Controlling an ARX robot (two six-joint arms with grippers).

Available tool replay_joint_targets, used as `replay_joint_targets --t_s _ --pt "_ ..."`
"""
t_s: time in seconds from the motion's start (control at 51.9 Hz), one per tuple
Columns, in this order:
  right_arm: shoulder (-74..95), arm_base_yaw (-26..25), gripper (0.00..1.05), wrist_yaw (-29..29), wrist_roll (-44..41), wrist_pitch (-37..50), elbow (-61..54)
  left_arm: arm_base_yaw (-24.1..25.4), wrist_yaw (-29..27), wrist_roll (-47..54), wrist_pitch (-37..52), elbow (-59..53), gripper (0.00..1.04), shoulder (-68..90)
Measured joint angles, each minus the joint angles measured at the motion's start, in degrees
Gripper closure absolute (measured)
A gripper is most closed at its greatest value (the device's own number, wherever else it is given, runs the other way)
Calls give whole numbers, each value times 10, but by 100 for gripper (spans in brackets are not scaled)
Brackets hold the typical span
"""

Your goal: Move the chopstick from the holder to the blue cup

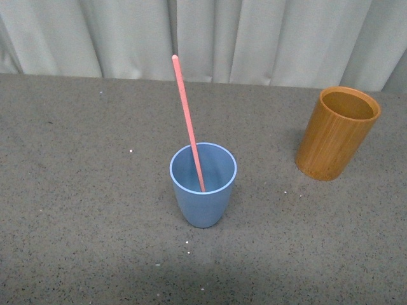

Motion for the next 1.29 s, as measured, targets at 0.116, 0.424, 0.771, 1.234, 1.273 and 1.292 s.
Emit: replay_joint_targets --t_s 0.116,0.424,0.771,1.234,1.273,1.292 --pt "0 0 104 0 0 0 0 0 0 0 0 0 7 0" --pt "0 0 65 0 -1 0 0 0 0 0 0 0 7 0" --pt "0 0 10 0 0 0 0 0 0 0 0 0 7 0" --pt "0 0 10 0 0 0 0 0 0 0 0 0 7 0" --pt "0 0 10 0 0 0 0 0 0 0 0 0 7 0" --pt "0 0 10 0 0 0 0 0 0 0 0 0 7 0"
